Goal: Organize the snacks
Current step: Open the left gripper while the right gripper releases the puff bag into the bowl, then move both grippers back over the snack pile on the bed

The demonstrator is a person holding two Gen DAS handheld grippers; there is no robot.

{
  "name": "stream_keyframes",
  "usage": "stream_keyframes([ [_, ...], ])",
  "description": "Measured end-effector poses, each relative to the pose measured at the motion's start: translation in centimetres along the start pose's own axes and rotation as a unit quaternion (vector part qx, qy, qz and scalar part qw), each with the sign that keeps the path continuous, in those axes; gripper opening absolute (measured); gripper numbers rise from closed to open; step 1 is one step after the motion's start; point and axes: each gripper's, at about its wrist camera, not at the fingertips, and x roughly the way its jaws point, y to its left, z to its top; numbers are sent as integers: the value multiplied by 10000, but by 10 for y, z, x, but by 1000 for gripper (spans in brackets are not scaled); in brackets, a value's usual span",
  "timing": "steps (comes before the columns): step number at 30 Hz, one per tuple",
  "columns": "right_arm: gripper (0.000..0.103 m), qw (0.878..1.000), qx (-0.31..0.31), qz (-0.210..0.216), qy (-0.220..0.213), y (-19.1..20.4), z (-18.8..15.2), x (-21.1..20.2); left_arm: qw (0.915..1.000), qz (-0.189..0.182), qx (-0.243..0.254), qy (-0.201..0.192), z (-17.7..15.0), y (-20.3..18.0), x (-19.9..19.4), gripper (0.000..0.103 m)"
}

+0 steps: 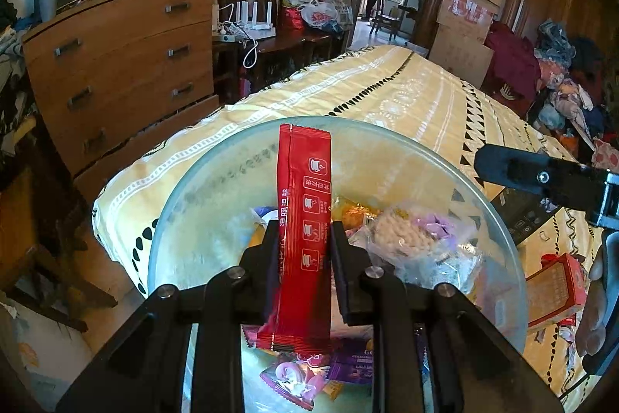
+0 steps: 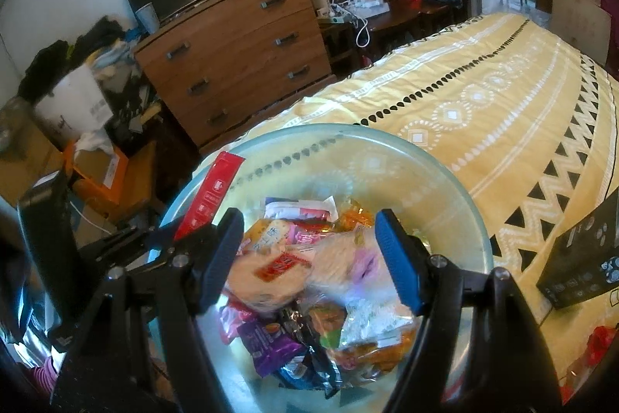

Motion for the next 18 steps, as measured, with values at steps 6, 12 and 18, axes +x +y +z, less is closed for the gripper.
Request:
stream_keyframes([
  [6, 72, 10000, 2, 69, 68, 4, -3, 6, 9998, 168, -109, 71, -1, 5, 5, 33],
  [12, 73, 9999, 69, 54, 86, 1, -8, 7, 9994, 308, -97, 85, -4, 7, 8, 45],
  [18, 82, 9997, -11, -137, -189, 3, -15, -15, 9990, 450, -8, 29, -5, -1, 2, 53],
])
